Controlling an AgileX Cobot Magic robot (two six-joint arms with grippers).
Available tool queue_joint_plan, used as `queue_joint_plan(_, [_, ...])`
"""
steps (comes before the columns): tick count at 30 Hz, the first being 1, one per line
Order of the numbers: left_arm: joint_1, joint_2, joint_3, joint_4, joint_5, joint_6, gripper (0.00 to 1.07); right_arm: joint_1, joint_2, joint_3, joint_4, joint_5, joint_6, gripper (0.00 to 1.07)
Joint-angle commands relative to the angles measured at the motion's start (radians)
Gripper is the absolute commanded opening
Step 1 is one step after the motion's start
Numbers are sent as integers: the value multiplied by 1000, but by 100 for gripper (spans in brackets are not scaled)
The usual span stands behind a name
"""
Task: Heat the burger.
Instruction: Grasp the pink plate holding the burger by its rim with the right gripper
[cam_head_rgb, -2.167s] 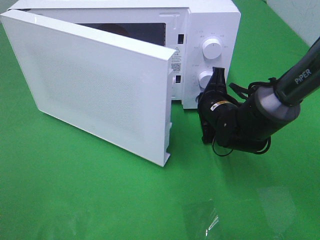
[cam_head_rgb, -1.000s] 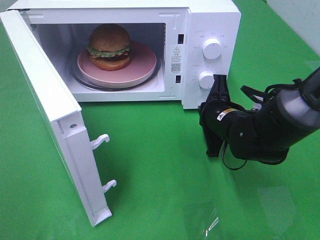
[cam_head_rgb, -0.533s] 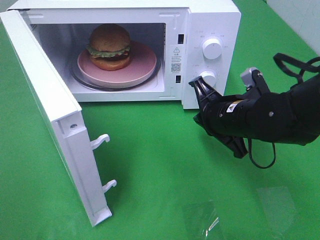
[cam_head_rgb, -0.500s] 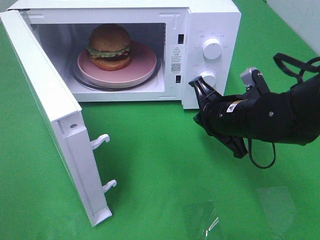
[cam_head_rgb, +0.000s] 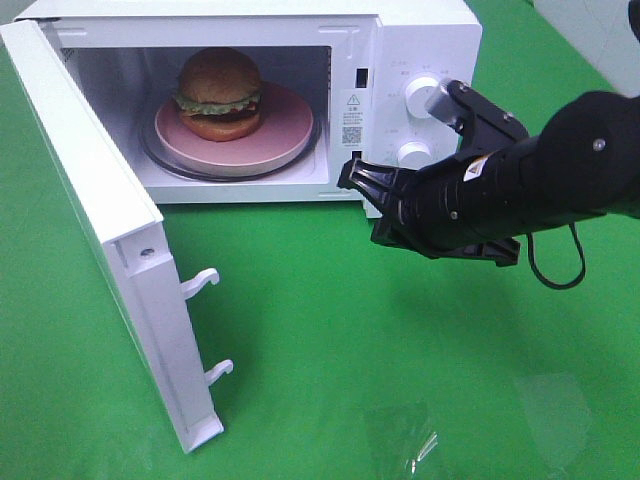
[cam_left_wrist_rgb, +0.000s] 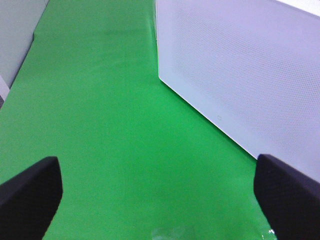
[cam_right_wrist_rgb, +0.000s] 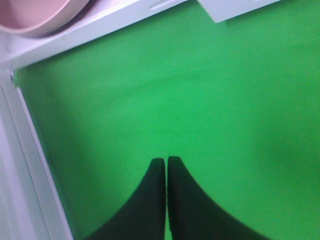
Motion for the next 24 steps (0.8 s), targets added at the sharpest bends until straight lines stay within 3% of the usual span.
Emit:
queue_joint_plan(1, [1,-17,3,-6,-5,2,96,-1,-13,-84,-105,200,-108,3])
queue_joint_plan(6, [1,-17,3,-6,-5,2,96,-1,-13,-187,-337,408,-134,4])
queue_joint_plan(11, [1,-17,3,-6,-5,2,96,-1,-13,-230,-439,487,-168,5])
queue_joint_plan(12, [1,-17,3,-6,-5,2,96,-1,-13,-269,-516,540,-244,5])
queue_joint_plan(20, [1,-17,3,-6,-5,2,96,-1,-13,-333,-595,613,-502,5])
queue_joint_plan(22, [1,-17,3,-6,-5,2,96,-1,-13,-339,-611,601,-669,5])
queue_joint_plan(24, [1,-17,3,-6,-5,2,96,-1,-13,-339,-611,601,-669,5])
